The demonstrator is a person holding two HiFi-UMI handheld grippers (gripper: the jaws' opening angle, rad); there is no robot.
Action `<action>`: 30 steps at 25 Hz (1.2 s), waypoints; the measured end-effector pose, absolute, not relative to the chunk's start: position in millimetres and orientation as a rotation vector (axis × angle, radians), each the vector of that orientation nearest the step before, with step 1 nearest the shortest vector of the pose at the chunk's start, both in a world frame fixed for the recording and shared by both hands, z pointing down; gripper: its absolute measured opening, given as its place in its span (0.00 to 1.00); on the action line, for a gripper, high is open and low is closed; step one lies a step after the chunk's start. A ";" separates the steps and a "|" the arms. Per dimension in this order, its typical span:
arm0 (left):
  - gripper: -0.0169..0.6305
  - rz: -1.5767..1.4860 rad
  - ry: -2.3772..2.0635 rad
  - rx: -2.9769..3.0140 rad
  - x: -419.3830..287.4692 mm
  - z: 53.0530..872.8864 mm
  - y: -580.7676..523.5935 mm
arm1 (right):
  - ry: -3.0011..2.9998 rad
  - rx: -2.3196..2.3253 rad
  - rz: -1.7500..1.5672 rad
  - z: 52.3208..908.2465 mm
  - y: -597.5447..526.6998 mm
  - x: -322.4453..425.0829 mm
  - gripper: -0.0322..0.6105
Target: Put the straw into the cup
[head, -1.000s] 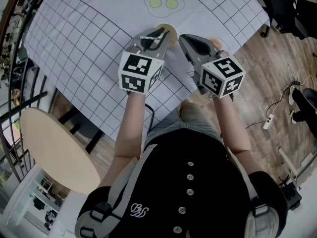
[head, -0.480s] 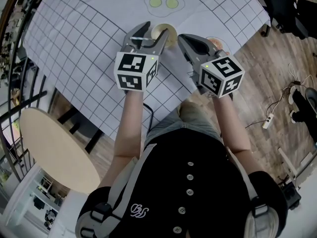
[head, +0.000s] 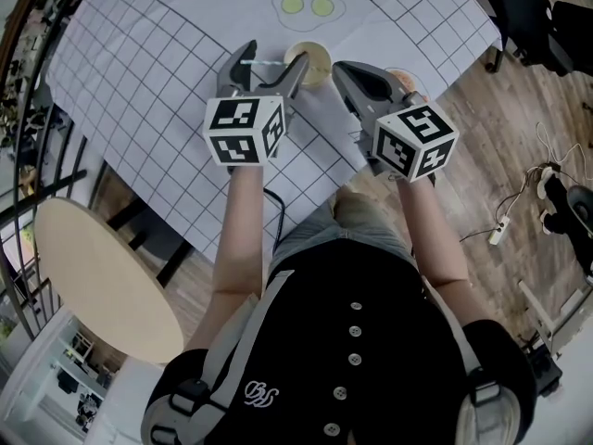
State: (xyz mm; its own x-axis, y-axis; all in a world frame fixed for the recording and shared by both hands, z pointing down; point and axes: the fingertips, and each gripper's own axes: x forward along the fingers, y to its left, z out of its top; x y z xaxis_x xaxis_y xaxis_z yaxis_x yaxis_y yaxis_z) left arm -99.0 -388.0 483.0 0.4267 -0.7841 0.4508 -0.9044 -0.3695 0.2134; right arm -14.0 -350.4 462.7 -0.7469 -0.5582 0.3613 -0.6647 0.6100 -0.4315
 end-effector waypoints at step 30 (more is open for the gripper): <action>0.06 -0.072 -1.540 2.570 -94.6 320.1 -325.5 | -2.846 0.970 0.390 324.4 -319.7 -23.9 0.05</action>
State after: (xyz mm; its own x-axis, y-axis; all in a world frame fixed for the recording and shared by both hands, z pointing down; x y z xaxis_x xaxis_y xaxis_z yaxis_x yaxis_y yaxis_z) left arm -94.6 -325.5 320.1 0.4735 -0.8802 0.0331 -0.8733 -0.4642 0.1479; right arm -23.9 -319.7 324.4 -0.7899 -0.5848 0.1844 -0.6129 0.7629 -0.2058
